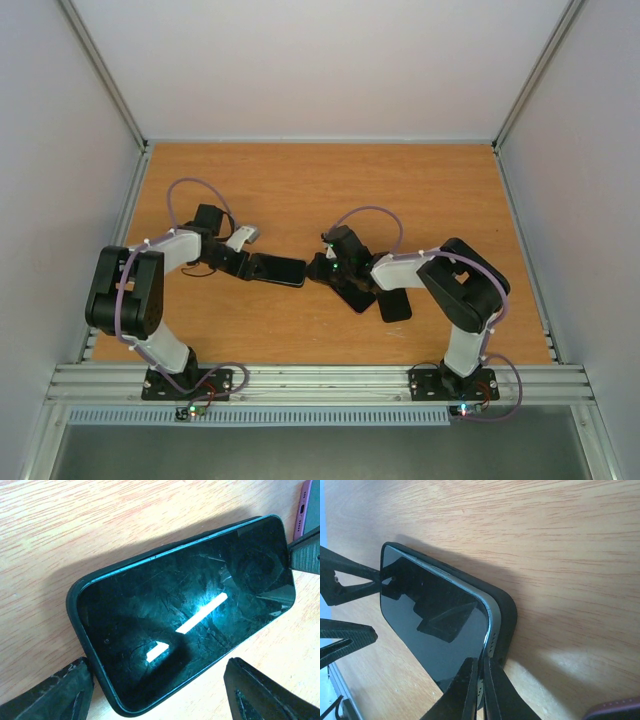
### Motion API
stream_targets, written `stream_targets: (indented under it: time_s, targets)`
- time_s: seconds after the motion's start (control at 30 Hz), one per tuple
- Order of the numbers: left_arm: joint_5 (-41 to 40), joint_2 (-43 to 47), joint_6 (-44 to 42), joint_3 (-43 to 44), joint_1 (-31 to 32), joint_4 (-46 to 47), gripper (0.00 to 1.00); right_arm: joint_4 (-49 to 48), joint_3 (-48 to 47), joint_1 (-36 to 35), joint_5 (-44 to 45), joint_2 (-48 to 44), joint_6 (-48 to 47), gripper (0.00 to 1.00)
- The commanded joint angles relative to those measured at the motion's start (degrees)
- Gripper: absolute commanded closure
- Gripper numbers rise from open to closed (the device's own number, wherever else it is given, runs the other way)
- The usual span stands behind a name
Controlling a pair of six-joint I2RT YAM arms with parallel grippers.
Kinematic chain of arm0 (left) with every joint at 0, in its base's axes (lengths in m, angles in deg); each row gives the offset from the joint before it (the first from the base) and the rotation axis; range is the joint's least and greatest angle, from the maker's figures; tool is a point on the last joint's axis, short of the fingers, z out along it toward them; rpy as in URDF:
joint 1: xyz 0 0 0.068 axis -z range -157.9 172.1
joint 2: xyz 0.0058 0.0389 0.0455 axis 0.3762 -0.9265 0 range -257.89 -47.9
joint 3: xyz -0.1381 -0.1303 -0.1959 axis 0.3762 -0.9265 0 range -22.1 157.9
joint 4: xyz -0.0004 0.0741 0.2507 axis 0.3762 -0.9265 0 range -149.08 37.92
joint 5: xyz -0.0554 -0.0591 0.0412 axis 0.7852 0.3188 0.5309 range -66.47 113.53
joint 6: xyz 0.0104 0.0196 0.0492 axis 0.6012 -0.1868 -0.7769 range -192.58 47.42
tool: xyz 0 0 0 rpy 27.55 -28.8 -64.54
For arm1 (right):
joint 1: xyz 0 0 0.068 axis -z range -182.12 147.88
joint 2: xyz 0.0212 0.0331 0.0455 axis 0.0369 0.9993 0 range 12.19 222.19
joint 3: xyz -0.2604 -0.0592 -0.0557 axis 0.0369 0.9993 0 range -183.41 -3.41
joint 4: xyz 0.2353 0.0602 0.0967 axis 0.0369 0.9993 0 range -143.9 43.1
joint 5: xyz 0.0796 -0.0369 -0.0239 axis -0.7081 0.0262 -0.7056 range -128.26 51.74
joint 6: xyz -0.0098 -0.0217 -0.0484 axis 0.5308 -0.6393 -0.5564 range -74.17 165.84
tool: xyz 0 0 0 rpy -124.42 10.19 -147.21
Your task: Put the phone into the phone case
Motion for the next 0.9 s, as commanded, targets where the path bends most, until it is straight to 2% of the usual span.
stream_targets:
  time_s: [0.0, 0.87]
  targets:
    - [2.4, -1.2, -0.9, 0.9, 0.4, -0.5, 0.28, -4.0, -0.5, -1.4, -3.1, 2.8, 0.2, 0.95]
    - [3.4, -1.5, -1.5, 1.1, 0.5, -1.0, 0.28, -2.5, -6.4, -5.5, -3.8, 7.6, -0.1, 0.96]
